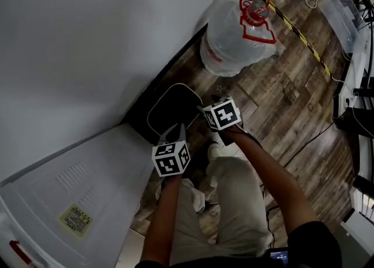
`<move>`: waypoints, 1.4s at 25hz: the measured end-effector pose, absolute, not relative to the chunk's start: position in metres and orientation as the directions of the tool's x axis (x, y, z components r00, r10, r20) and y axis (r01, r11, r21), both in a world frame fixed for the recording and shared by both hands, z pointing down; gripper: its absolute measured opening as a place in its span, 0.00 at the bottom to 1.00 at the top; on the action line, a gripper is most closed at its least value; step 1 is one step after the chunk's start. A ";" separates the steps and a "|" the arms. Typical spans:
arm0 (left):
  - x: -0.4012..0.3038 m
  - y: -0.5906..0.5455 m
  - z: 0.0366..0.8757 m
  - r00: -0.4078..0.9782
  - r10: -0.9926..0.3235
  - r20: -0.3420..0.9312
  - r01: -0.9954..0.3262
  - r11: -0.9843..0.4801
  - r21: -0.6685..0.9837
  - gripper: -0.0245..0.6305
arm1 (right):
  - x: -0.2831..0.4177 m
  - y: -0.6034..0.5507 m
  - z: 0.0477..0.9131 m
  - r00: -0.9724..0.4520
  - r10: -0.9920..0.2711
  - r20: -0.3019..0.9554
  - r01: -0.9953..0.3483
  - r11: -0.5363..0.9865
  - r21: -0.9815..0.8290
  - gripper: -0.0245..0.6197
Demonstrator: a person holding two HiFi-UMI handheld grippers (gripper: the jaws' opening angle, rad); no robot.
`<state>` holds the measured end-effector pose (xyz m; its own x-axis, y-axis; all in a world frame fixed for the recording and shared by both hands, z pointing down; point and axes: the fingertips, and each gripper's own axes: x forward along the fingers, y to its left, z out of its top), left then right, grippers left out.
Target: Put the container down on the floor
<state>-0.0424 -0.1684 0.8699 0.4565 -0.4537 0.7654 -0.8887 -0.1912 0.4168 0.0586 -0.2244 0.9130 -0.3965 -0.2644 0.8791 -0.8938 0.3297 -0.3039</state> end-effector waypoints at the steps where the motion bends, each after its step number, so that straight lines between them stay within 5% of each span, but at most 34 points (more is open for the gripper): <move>1: -0.042 -0.167 0.860 0.456 -0.453 0.766 -0.889 -0.191 0.416 0.06 | 0.057 -0.222 0.898 -0.415 -0.268 0.870 -0.890 0.320 -0.326 0.46; 20: -0.026 -0.149 0.606 0.481 -0.479 0.734 -0.874 -0.201 0.441 0.06 | 0.047 -0.171 0.638 -0.552 -0.306 0.776 -0.824 0.346 -0.449 0.41; 28: -0.022 -0.128 0.509 0.506 -0.464 0.727 -0.863 -0.270 0.428 0.06 | 0.054 -0.147 0.540 -0.547 -0.370 0.751 -0.836 0.300 -0.460 0.12; 35: -0.019 -0.113 0.452 0.538 -0.476 0.696 -0.842 -0.335 0.422 0.06 | 0.051 -0.130 0.485 -0.537 -0.429 0.726 -0.843 0.285 -0.456 0.10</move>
<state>-0.0194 -0.1127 0.4516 0.5379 -0.4759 0.6958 -0.8424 -0.3346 0.4224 0.0514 -0.1295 0.4851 -0.5375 -0.4294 0.7257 -0.8432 0.2851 -0.4558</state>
